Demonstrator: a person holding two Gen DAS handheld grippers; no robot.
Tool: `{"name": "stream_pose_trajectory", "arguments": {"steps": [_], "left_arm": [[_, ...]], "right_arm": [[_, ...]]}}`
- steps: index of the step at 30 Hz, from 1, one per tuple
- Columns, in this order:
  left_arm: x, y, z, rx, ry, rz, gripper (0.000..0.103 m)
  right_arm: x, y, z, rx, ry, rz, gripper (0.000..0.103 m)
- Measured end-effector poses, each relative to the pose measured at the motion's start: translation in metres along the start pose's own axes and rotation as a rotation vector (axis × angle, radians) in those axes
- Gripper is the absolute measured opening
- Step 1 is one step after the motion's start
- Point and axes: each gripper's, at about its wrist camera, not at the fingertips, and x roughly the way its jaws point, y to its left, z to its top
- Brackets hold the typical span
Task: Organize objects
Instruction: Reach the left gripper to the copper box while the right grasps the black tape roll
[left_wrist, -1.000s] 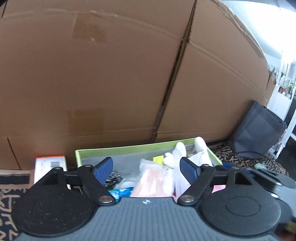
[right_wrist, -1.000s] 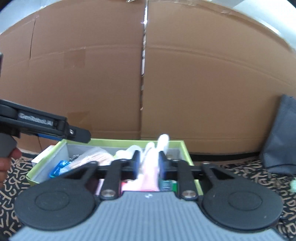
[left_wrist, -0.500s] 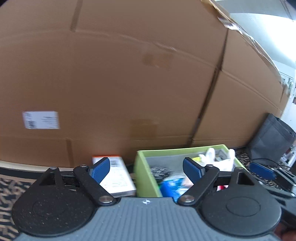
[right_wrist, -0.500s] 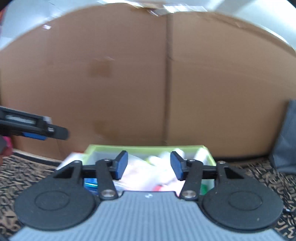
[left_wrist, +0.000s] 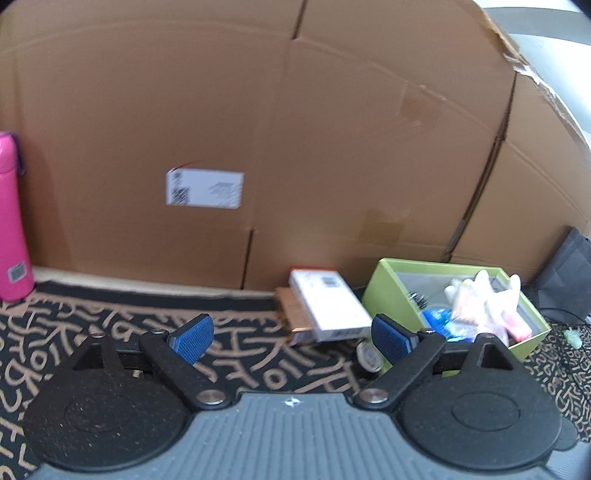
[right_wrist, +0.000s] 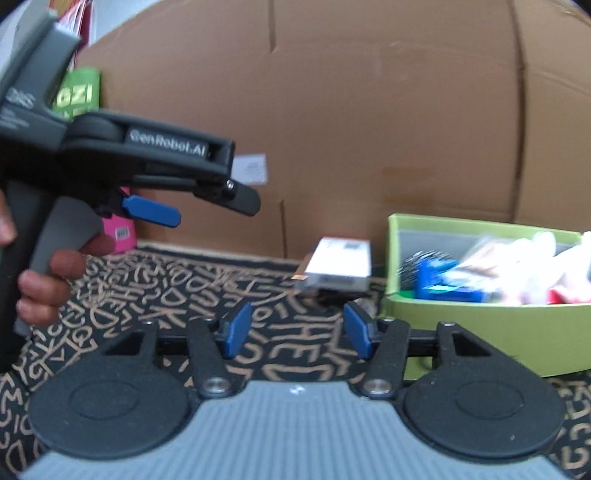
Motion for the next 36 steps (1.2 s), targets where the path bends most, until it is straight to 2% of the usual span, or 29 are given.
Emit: {"name": "stream_pose_trajectory", "arguments": {"steps": [3,10,13,19,20,21,22,23,24,28,31,34,36], "left_arm": [[0.004,0.015,-0.005,-0.003,0.017,0.009,0.095],[0.01,0.061,0.006,-0.111,0.007,0.073,0.095],[0.019,0.07,0.009,-0.112,0.017,0.077,0.095],[0.043,0.075,0.012,-0.105,0.056,0.045,0.095],[0.048,0.075,0.013,-0.107,0.064,0.044,0.095],[0.052,0.075,0.014,-0.109,0.073,0.042,0.095],[0.056,0.075,0.015,-0.11,0.081,0.038,0.095],[0.057,0.075,0.016,-0.11,0.085,0.032,0.095],[0.059,0.076,0.016,-0.109,0.084,0.026,0.095],[0.065,0.075,0.017,-0.11,0.086,0.021,0.095],[0.078,0.069,0.016,-0.111,0.104,0.02,0.095],[0.099,0.055,0.014,-0.095,0.144,0.004,0.095],[0.112,0.045,0.011,-0.08,0.174,-0.011,0.095]], "right_arm": [[0.027,0.018,0.0,-0.02,0.016,-0.028,0.054],[0.091,0.033,0.007,-0.045,0.027,-0.186,0.059],[0.116,0.035,0.015,-0.083,0.057,-0.269,0.064],[0.151,0.033,0.006,-0.196,0.107,-0.378,0.066],[0.155,0.033,0.005,-0.218,0.108,-0.392,0.065],[0.159,0.033,0.005,-0.237,0.11,-0.404,0.052],[0.16,0.032,0.005,-0.249,0.107,-0.409,0.039],[0.16,0.031,0.005,-0.257,0.099,-0.405,0.017],[0.156,0.029,0.005,-0.25,0.093,-0.399,0.006],[0.129,0.027,-0.003,-0.2,0.092,-0.275,0.006],[0.109,0.025,-0.016,-0.146,0.125,-0.17,0.006],[0.1,0.024,-0.023,-0.14,0.103,-0.187,0.008],[0.098,0.018,-0.022,-0.116,0.092,-0.209,0.02]]}}
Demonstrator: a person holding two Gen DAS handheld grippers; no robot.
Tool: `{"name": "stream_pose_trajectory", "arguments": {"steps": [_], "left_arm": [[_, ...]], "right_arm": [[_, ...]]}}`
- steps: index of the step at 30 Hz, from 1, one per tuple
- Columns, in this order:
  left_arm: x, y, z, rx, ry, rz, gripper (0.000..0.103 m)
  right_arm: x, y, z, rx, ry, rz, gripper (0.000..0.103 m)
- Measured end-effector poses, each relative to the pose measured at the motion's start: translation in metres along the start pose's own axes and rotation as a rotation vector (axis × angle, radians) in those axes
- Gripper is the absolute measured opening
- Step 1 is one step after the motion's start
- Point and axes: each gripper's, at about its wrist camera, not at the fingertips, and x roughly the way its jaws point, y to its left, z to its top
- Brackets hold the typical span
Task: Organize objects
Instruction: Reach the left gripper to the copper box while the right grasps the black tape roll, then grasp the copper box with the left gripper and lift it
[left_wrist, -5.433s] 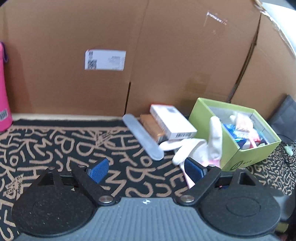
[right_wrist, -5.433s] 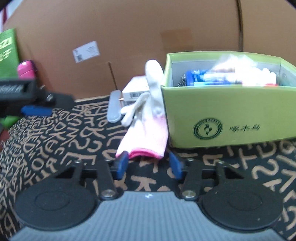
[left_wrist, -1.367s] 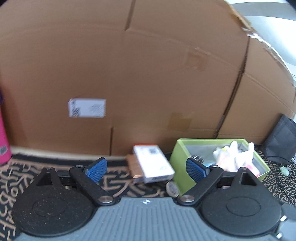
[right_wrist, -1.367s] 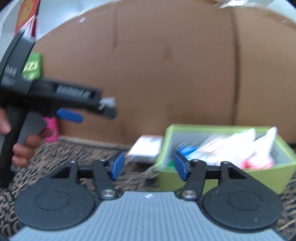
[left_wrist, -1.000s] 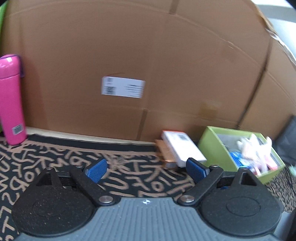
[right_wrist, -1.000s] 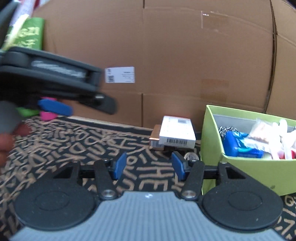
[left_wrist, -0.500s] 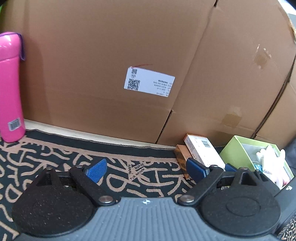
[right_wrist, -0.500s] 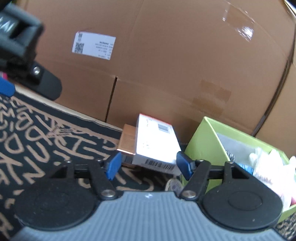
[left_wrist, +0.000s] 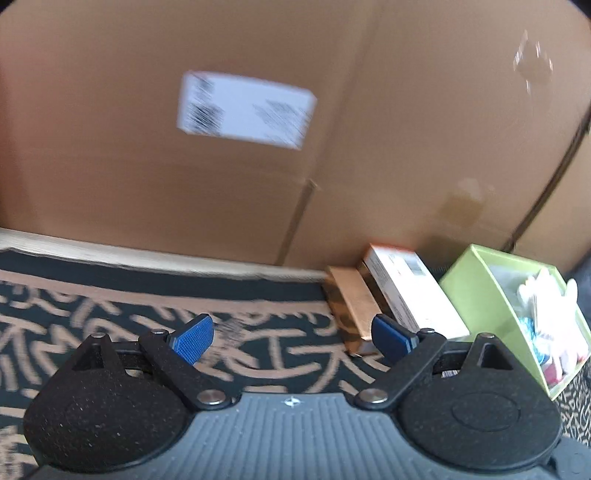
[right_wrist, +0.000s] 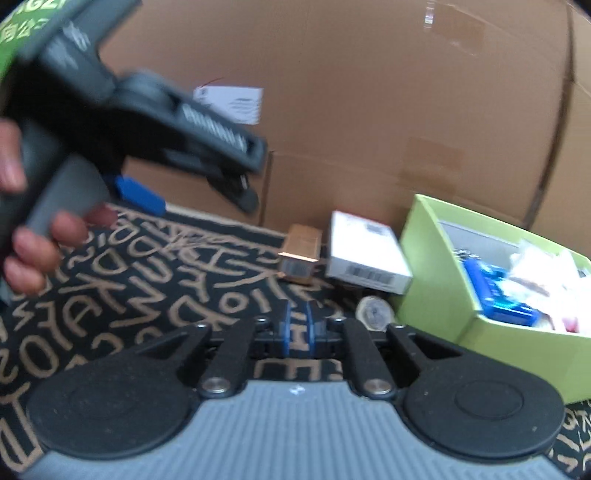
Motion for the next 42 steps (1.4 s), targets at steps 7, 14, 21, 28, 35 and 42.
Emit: {"name": "stream_pose_trajectory", "arguments": {"steps": [7,14,21,28,35,42], "left_arm": [[0.036,-0.027,-0.002,0.083,0.036,-0.015,0.092],[0.043,-0.024,-0.004,0.054,0.052,-0.148,0.038],[0.017,-0.011,-0.017,0.083,0.06,-0.158,0.036],[-0.023,0.007,-0.039,0.103,0.106,-0.171,0.036],[-0.036,-0.001,-0.052,0.087,0.039,-0.076,0.069],[-0.019,-0.009,-0.038,0.096,0.02,-0.009,0.071]], "right_arm": [[0.002,-0.011,-0.004,0.005,-0.001,-0.035,0.038],[0.013,-0.026,0.0,0.132,0.039,-0.106,0.051],[0.031,-0.024,0.006,0.184,0.07,-0.167,0.048],[0.009,-0.024,-0.002,0.099,0.083,-0.052,0.011],[-0.023,-0.026,-0.01,0.139,0.054,0.033,0.034],[-0.005,-0.029,0.003,0.186,0.041,0.004,0.048]]}}
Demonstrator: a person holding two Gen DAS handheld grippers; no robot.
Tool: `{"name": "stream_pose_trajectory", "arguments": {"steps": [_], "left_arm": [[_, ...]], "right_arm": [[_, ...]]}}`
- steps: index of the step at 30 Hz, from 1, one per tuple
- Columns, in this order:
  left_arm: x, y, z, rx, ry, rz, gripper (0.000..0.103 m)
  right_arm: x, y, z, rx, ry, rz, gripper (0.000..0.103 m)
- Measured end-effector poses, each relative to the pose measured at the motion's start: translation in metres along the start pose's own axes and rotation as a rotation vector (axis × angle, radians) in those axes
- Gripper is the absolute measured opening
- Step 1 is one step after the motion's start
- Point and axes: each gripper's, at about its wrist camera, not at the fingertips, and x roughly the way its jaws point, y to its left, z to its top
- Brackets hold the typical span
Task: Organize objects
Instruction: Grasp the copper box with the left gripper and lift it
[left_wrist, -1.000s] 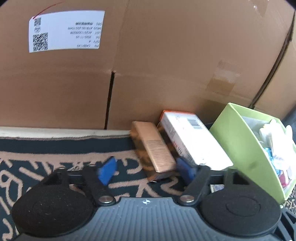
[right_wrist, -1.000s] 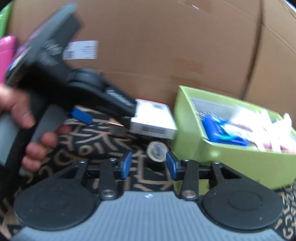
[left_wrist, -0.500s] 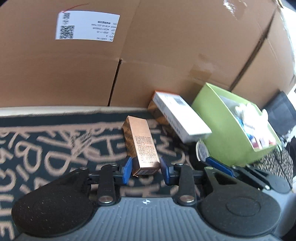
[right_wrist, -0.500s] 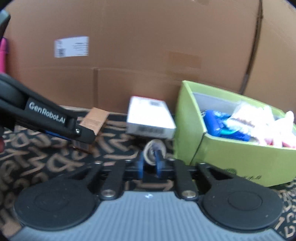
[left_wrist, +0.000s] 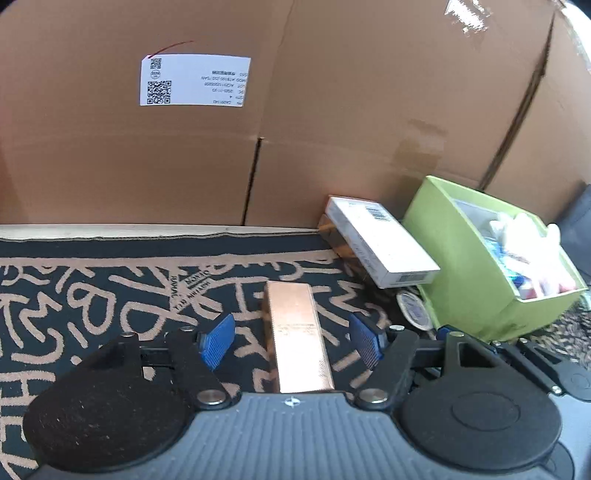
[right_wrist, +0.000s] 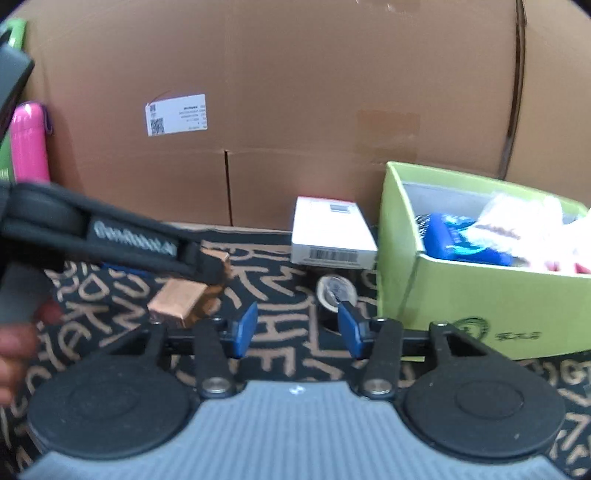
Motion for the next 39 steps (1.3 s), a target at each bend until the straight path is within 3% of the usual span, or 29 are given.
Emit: {"name": "stream_pose_trajectory", "arguments": {"steps": [3,4,7,10,14,15,16,17,25,28,30,32,34,39], "left_arm": [[0.004,0.004,0.0,-0.022,0.008,0.014,0.071],[0.004,0.006,-0.001,-0.035,0.008,0.008,0.071],[0.005,0.01,-0.002,-0.045,0.007,-0.008,0.071],[0.008,0.008,-0.002,-0.031,0.008,-0.001,0.071],[0.015,0.007,-0.002,-0.017,0.033,-0.011,0.069],[0.015,0.007,-0.003,-0.005,0.036,-0.016,0.067],[0.014,0.006,-0.004,0.018,0.034,-0.018,0.054],[0.013,0.005,-0.006,0.039,0.039,-0.036,0.038],[-0.009,-0.009,-0.028,0.094,0.081,-0.113,0.038],[-0.011,-0.017,-0.036,0.132,0.062,-0.074,0.056],[-0.01,-0.024,-0.037,0.15,0.05,-0.036,0.059],[-0.01,-0.026,-0.037,0.149,0.041,-0.006,0.053],[-0.011,-0.028,-0.034,0.162,0.053,-0.003,0.033],[-0.023,-0.036,-0.028,0.114,0.085,-0.063,0.033]], "right_arm": [[0.017,0.001,0.001,-0.002,0.012,-0.054,0.057],[0.021,-0.001,0.0,-0.003,0.019,-0.109,0.053],[0.021,-0.019,-0.001,0.071,0.032,-0.097,0.049],[0.024,-0.029,0.0,0.1,0.027,-0.138,0.054],[0.03,-0.02,0.002,0.055,0.039,-0.086,0.054],[0.034,-0.017,0.003,0.045,0.055,-0.085,0.036],[0.036,-0.017,0.003,0.05,0.064,-0.066,0.026],[0.034,-0.019,0.002,0.06,0.06,-0.049,0.027],[-0.01,-0.019,-0.021,0.019,0.073,0.067,0.027],[-0.02,-0.021,-0.025,0.019,0.07,0.071,0.029],[-0.016,-0.021,-0.023,0.018,0.079,0.068,0.042],[-0.01,-0.021,-0.019,0.016,0.071,0.073,0.042],[-0.004,-0.022,-0.019,0.007,0.082,0.094,0.031],[-0.022,-0.034,-0.023,0.015,0.051,0.153,0.03]]}}
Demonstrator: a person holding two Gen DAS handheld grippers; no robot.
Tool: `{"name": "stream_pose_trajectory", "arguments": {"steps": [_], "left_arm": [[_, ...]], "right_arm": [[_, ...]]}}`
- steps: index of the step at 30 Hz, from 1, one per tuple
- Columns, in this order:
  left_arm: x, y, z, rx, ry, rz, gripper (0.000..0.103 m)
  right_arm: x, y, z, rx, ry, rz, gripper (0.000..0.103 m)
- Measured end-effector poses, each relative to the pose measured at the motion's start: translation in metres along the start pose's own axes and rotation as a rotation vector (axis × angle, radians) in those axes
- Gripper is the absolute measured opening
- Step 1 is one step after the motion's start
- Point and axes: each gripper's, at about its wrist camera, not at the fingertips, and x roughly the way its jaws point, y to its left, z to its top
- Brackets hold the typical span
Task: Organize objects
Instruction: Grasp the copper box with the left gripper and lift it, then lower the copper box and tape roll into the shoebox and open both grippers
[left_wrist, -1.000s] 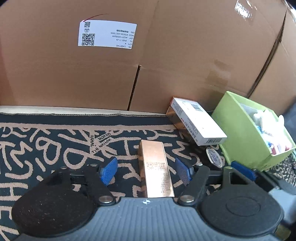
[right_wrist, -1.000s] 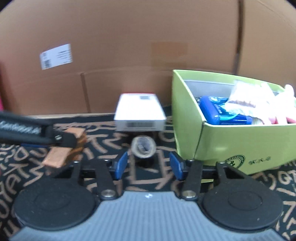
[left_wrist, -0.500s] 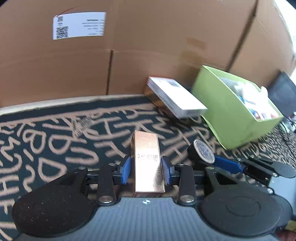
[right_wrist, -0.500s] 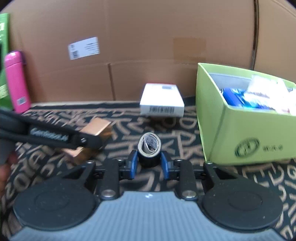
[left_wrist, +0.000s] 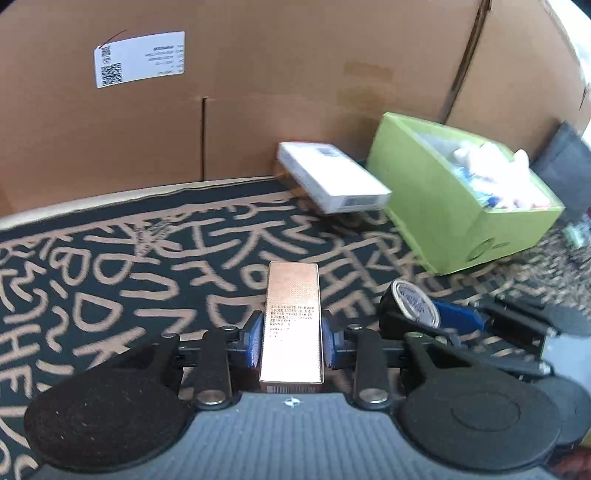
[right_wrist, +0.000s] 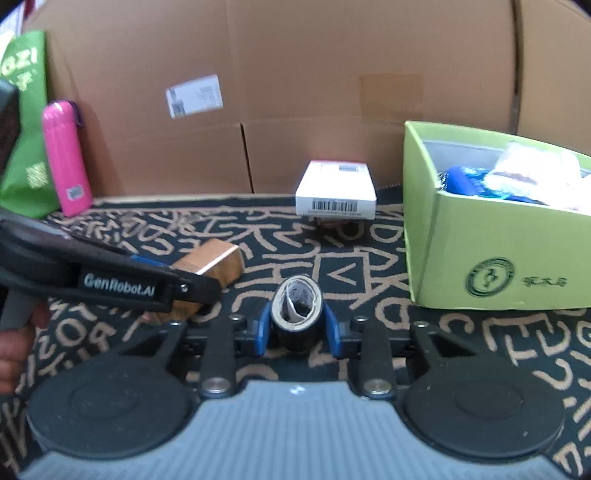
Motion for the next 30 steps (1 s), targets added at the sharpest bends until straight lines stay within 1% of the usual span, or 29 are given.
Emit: {"name": "stream_pose_trajectory", "arguments": {"steps": [3,7,9,10,13,16,18,21,23,24,26,27,28,29,30], "left_arm": [[-0.013,-0.02,0.012,0.02,-0.045,-0.05,0.033],[-0.024,-0.053,0.043,0.04,-0.114,-0.146,0.033],[-0.022,-0.073,0.06,0.064,-0.143,-0.16,0.033],[-0.019,-0.083,0.07,0.078,-0.156,-0.159,0.033],[-0.004,-0.105,0.095,0.089,-0.158,-0.168,0.033],[0.015,-0.126,0.116,0.124,-0.157,-0.154,0.033],[0.027,-0.139,0.127,0.149,-0.154,-0.138,0.033],[0.046,-0.148,0.139,0.15,-0.143,-0.132,0.033],[0.057,-0.152,0.141,0.163,-0.158,-0.125,0.033],[0.063,-0.153,0.141,0.169,-0.163,-0.11,0.036],[0.068,-0.152,0.135,0.169,-0.16,-0.043,0.087],[0.067,-0.15,0.128,0.167,-0.189,-0.007,0.09],[0.064,-0.147,0.122,0.179,-0.226,0.004,0.09],[0.062,-0.143,0.117,0.191,-0.243,-0.006,0.09],[0.061,-0.139,0.114,0.185,-0.241,-0.017,0.09]], "right_arm": [[-0.026,-0.008,0.001,0.002,-0.064,0.014,0.03],[-0.065,-0.032,0.018,0.019,-0.199,-0.036,0.03],[-0.078,-0.05,0.029,0.025,-0.257,-0.087,0.03],[-0.083,-0.059,0.034,0.024,-0.282,-0.126,0.03],[-0.088,-0.088,0.048,0.035,-0.329,-0.242,0.03],[-0.086,-0.117,0.059,0.047,-0.346,-0.346,0.03],[-0.082,-0.135,0.065,0.058,-0.347,-0.397,0.03],[-0.07,-0.153,0.074,0.072,-0.337,-0.427,0.03],[-0.058,-0.161,0.077,0.069,-0.324,-0.442,0.032],[-0.05,-0.165,0.077,0.075,-0.306,-0.435,0.043],[-0.033,-0.173,0.072,0.1,-0.258,-0.43,0.063],[-0.027,-0.173,0.067,0.1,-0.24,-0.437,0.063],[-0.024,-0.172,0.061,0.096,-0.233,-0.439,0.064],[-0.022,-0.17,0.056,0.096,-0.234,-0.439,0.066],[-0.021,-0.168,0.051,0.102,-0.237,-0.44,0.071]]}}
